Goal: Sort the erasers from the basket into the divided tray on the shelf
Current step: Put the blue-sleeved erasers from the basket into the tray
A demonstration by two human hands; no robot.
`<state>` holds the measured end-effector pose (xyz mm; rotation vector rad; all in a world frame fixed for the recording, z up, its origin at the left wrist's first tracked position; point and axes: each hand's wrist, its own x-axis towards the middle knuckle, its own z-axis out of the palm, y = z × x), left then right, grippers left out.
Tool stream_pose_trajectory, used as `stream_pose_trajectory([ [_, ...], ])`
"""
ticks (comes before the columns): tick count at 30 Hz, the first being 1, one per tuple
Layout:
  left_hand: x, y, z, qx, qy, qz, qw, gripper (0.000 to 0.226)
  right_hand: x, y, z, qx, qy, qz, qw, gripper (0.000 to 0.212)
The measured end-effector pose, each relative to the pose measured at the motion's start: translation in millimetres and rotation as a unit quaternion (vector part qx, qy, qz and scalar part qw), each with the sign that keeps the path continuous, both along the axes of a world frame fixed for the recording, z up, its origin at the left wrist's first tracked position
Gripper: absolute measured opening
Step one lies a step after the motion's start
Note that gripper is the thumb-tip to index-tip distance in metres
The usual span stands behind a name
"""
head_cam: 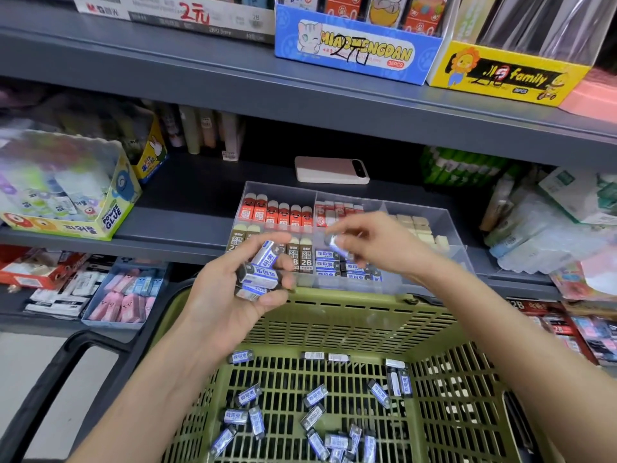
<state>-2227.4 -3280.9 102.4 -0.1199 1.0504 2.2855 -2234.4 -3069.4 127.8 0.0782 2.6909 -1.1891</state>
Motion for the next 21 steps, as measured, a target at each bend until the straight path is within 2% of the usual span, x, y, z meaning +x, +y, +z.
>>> stream_pose_trajectory([
  [2, 0.0, -0.1, 0.7, 0.005, -0.005, -0.001, 1.0, 0.036, -2.0, -2.2, -12.7, 0.059, -0.023, 0.037, 0.997, 0.024],
  [6, -0.7, -1.7, 0.8, 0.008, -0.006, 0.004, 1.0, 0.029, -5.1, -6.4, -26.0, 0.056, -0.032, -0.015, 0.998, 0.006],
  [10, -0.7, -1.2, -0.9, -0.006, -0.002, 0.012, 1.0, 0.026, -4.5, -6.3, -31.7, 0.075, -0.007, -0.02, 0.997, 0.008],
  [15, -0.1, 0.0, -2.7, -0.017, 0.0, 0.021, 1.0, 0.017, -2.9, -8.3, -30.5, 0.183, -0.013, 0.005, 0.983, 0.016],
  [18, -0.4, 0.4, -3.0, -0.02, -0.001, 0.023, 1.0, 0.016, 0.0, -9.0, -20.5, 0.251, 0.024, 0.016, 0.968, 0.033],
  [19, -0.5, 0.8, -2.8, -0.019, 0.0, 0.021, 1.0, 0.015, 2.4, -11.0, -16.3, 0.231, 0.065, 0.008, 0.971, 0.038],
  [21, -0.4, 1.9, -2.6, -0.022, 0.005, 0.015, 1.0, 0.018, 9.9, -21.0, -3.0, 0.073, 0.13, -0.002, 0.989, 0.029],
])
